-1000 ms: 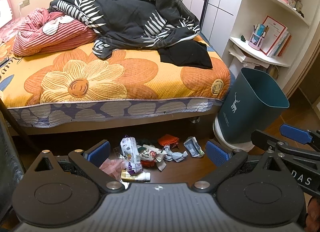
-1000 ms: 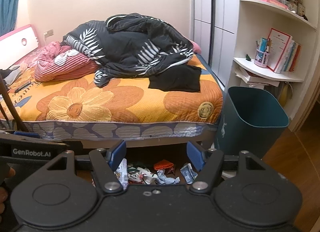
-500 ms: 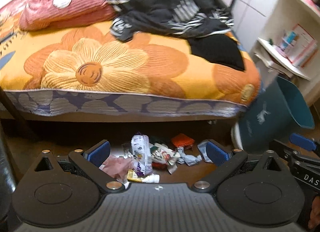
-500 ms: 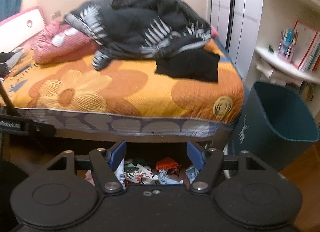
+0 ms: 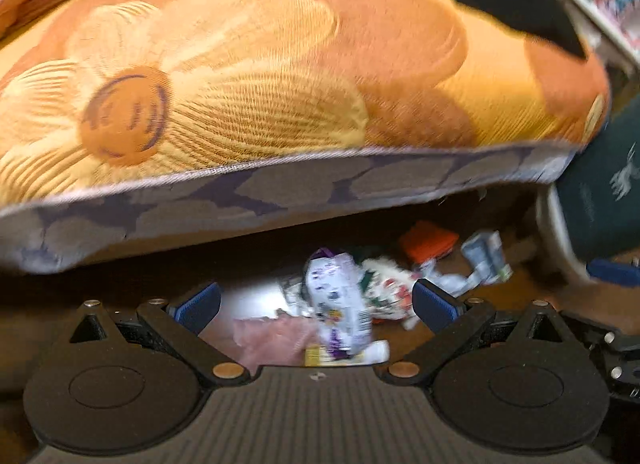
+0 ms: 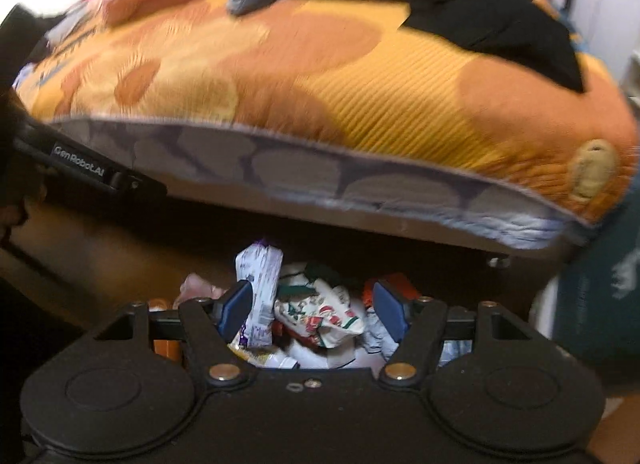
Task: Collect trash
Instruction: 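Grasp the pink mesh puff with the left tool while the right tool grasps the white-purple snack bag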
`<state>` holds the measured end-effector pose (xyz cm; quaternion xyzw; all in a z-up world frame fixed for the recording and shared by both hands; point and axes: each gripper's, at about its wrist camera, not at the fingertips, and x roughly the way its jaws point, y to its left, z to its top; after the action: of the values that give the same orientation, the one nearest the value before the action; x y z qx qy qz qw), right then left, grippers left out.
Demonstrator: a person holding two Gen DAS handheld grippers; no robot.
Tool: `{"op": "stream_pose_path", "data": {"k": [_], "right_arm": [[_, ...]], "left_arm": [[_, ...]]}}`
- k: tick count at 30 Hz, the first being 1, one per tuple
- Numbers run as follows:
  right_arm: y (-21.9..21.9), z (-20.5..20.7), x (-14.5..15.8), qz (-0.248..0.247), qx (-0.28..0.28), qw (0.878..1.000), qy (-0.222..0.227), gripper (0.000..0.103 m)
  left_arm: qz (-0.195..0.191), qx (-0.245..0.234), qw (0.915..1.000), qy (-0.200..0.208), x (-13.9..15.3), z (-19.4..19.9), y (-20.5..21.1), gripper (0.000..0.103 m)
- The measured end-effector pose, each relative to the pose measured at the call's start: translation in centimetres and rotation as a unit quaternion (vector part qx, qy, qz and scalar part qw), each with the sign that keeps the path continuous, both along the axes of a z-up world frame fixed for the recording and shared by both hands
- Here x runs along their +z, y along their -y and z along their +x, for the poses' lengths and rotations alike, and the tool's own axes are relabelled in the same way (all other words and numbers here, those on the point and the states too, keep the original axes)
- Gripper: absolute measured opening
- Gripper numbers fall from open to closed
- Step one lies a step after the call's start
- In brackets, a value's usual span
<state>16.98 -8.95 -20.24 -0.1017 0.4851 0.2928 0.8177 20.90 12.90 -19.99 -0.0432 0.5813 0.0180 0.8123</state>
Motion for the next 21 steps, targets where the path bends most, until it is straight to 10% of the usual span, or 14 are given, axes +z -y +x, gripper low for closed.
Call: {"op": "stream_pose_path", "data": {"k": [12,21], "right_arm": [[-7.0,5.6,-10.8,-0.009,0.04,0.995,-0.089,0.067],[-11.8,7.6,-17.9,-0.041,0.055,0.988,-0.135,0.067]], "left_arm": [[0.066,-0.141,0.9792,-0.13,-15.5,1.4,-2.7,0.103],[0.007,-0.162,0.9626,-0.217,-25.0,-0.3,-3.3,0.103]]}}
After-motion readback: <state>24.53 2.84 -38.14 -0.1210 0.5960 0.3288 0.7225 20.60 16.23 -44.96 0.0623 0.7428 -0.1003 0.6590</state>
